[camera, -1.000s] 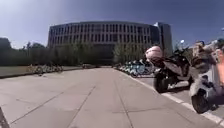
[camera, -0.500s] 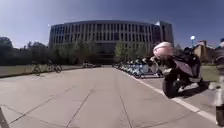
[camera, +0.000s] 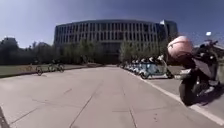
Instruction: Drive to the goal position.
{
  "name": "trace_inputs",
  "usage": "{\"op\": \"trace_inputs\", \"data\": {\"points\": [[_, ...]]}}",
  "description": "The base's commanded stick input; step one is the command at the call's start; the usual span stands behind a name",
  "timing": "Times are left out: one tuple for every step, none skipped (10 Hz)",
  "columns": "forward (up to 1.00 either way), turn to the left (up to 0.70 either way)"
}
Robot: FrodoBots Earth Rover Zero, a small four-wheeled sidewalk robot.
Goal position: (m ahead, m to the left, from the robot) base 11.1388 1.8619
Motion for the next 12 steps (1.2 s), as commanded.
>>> {"op": "trace_inputs", "data": {"points": [[0.70, 0.01], [0.70, 0.01], [0.70, 0.01], [0.70, 0.01], [0.70, 0.01], [0.70, 0.01], [0.70, 0.01], [0.70, 0.01], [0.70, 0.01], [0.70, 0.01], [0.70, 0.01], [0.70, 0.02]]}}
